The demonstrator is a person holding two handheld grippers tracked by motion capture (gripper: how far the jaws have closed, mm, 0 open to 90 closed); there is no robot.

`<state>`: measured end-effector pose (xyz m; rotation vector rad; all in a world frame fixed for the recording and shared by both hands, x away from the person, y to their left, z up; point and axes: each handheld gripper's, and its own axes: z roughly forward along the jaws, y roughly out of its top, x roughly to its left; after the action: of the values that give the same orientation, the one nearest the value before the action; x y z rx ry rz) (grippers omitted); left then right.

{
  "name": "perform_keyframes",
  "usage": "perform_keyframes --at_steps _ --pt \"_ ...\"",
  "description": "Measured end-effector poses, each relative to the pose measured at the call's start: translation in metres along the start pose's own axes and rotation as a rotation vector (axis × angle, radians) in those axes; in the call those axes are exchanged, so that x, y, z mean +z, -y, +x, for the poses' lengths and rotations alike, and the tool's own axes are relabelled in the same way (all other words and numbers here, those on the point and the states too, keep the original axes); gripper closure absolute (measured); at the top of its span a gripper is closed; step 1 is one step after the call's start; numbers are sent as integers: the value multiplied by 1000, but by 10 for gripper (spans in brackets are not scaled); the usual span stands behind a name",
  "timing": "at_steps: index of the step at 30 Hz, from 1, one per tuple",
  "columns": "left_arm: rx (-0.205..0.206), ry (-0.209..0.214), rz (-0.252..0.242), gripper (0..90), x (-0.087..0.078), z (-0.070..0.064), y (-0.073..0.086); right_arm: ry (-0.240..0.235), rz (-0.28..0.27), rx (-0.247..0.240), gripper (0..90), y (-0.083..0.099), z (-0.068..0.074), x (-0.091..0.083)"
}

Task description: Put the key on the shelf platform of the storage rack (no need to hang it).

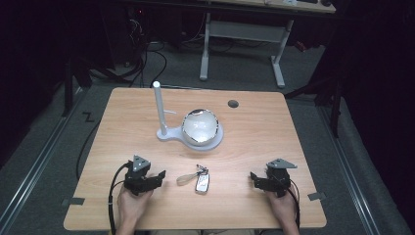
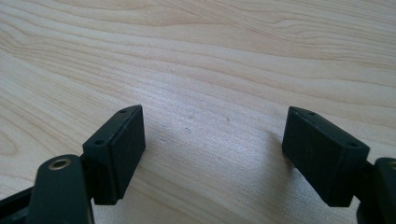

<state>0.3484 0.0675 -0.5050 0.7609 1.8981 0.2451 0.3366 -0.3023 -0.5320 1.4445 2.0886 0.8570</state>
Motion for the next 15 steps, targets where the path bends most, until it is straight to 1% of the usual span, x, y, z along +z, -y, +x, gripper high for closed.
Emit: perform_keyframes --at_steps 1,3,4,5,6,8,10,11,12,13,14,15 --pt "-5 1 7 345 -2 -3 2 0 0 0 217 0 0 0" --pt "14 22 17 352 -5 -6 5 0 0 0 217 0 0 0" --pt "7 22 23 356 -6 -8 7 0 0 0 217 0 0 0" --pt "17 35 32 358 -7 -8 7 0 0 0 217 0 0 0" --pt "9 33 36 359 -8 -10 9 0 0 0 217 0 0 0" --pt "21 42 46 360 -9 -12 11 0 0 0 217 0 0 0" --pt "22 46 51 363 -10 -13 12 0 0 0 217 0 0 0" --pt "32 59 58 366 -12 -15 13 0 0 0 217 0 0 0" --pt "16 55 63 369 -13 -18 14 0 0 0 217 0 0 0" --pt "26 69 71 379 -14 -19 15 0 0 0 217 0 0 0" --pt "18 73 75 396 -16 -21 17 0 0 0 217 0 0 0" --pt "39 86 82 410 -17 -21 18 0 0 0 217 0 0 0"
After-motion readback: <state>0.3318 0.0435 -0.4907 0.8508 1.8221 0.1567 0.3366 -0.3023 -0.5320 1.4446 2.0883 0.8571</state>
